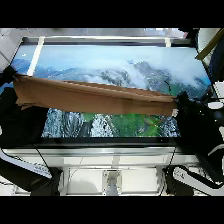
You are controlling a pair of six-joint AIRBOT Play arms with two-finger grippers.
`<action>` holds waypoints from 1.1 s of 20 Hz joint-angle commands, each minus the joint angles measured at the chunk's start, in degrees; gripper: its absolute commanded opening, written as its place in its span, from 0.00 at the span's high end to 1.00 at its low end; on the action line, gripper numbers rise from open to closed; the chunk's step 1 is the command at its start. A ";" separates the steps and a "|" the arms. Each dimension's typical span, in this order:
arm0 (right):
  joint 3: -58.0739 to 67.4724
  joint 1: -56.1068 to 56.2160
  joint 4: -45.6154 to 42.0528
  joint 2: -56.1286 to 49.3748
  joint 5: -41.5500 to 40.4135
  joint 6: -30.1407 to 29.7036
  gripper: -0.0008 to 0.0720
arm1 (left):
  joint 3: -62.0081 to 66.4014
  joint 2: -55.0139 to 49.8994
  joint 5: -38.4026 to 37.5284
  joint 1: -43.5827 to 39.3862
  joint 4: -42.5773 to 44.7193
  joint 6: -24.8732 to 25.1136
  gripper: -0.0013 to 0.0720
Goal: Fold the clothes and pants, and hang the long-sleeved shirts on hangers.
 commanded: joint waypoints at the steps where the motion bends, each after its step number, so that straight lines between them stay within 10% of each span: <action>1: 4.61 4.70 0.66 -3.76 -9.05 -0.02 0.95 | 0.24 -3.37 4.72 -2.47 0.07 -0.46 0.97; 4: 6.14 4.98 0.79 -4.20 -14.47 1.86 0.91 | 0.24 -4.44 8.11 -3.89 -0.13 -0.50 0.94; 5: 6.16 4.96 0.70 -4.22 -14.91 2.91 0.67 | 0.24 -4.28 9.79 -4.26 -0.39 -0.46 0.75; 6: 6.16 4.98 0.74 -4.31 -14.64 3.56 0.47 | 0.24 -4.07 11.41 -4.52 -1.81 -0.46 0.29; 7: 6.16 4.98 0.70 -4.33 -13.68 3.87 0.46 | 0.24 -3.78 12.37 -4.72 -3.89 -0.42 0.15; 13: 10.29 4.57 -7.19 -4.28 -10.36 4.26 0.46 | 0.24 2.19 12.98 -4.79 -7.04 1.53 0.15; 19: 25.94 -10.84 -9.57 -14.67 30.03 5.18 0.27 | 0.98 10.34 2.01 -14.58 -7.74 21.90 0.15; 22: 31.54 -10.86 -9.57 -19.96 30.36 0.33 0.17 | 1.62 10.23 -1.75 -23.91 -7.65 23.19 0.15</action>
